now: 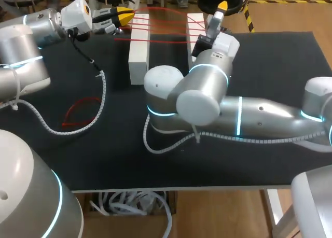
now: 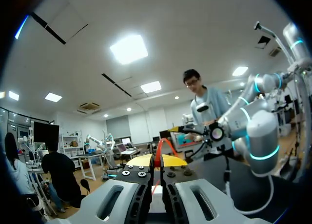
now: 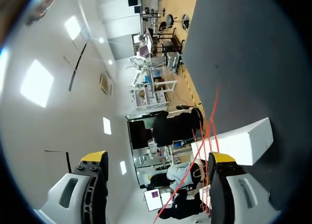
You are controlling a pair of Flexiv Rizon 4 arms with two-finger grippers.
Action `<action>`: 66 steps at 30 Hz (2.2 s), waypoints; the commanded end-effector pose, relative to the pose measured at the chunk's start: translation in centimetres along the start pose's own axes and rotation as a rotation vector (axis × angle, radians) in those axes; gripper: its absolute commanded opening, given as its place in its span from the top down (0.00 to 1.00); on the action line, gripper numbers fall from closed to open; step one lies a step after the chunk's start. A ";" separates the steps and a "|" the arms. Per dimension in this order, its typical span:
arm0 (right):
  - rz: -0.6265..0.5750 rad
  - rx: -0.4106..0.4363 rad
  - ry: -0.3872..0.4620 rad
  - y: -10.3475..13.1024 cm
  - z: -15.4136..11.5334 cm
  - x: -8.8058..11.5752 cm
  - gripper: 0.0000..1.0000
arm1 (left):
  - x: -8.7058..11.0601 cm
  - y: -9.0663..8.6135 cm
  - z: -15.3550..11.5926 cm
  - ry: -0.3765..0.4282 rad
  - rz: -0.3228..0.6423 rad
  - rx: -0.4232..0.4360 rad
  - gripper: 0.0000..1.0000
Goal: Grab the tape and strap the tape.
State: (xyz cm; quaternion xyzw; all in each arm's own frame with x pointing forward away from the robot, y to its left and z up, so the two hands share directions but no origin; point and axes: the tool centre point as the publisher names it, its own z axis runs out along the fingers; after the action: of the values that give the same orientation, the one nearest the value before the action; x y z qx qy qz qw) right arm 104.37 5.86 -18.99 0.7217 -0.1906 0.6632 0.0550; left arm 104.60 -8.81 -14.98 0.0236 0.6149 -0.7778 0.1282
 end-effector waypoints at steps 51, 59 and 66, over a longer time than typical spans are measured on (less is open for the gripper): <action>-0.043 0.181 -0.024 5.1 -0.1 1.5 0.51 | 0.0 0.2 0.0 0.001 0.003 0.004 1.00; -0.048 0.182 -0.027 5.4 -0.2 1.6 0.54 | 0.0 0.2 0.0 0.001 0.003 0.004 1.00; -0.055 0.185 -0.031 5.9 -0.4 1.6 0.55 | 0.0 0.2 0.0 0.001 0.003 0.004 1.00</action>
State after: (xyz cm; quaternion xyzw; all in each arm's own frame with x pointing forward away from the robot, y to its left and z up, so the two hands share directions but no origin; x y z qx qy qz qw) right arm 102.20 0.88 -18.78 0.7353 -0.1148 0.6679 0.0076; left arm 104.60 -8.81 -14.98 0.0236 0.6149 -0.7778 0.1282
